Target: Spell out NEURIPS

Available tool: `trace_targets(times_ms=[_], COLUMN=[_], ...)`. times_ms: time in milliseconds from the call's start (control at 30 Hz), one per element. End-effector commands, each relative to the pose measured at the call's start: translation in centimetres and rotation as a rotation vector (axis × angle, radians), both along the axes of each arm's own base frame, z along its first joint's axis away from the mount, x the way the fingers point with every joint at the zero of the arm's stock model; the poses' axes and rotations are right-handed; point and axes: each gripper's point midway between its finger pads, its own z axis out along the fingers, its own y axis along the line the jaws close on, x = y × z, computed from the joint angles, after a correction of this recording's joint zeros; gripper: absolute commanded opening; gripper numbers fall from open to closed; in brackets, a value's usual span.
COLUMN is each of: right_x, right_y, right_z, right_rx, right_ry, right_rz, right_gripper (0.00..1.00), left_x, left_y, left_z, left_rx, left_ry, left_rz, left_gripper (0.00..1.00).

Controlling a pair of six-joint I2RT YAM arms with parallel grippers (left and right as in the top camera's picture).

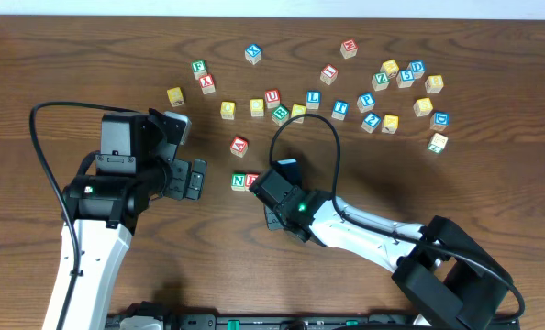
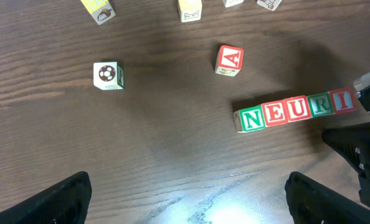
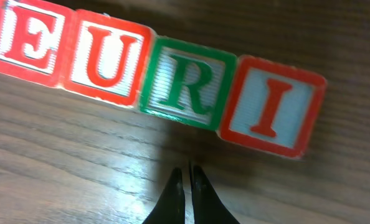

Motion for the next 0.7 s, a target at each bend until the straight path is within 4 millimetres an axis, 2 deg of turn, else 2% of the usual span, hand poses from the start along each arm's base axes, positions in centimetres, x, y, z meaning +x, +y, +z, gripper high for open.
trace_targets(times_ms=[0, 233, 667], right_x=[0.1, 0.9, 1.9], right_y=[-0.8, -2.4, -3.4], right_z=[-0.4, -0.5, -0.1], right_rx=[-0.019, -0.045, -0.092], right_ry=[0.001, 0.0, -0.062], right_rz=[-0.051, -0.119, -0.147], right_gripper=[0.01, 0.01, 0.01], left_x=[0.5, 0.5, 0.5], left_y=[0.2, 0.2, 0.2], left_z=[1.0, 1.0, 1.0], left_rx=[0.009, 0.009, 0.009], left_ry=[-0.03, -0.03, -0.03], left_rz=[0.004, 0.004, 0.004], left_gripper=[0.98, 0.98, 0.98])
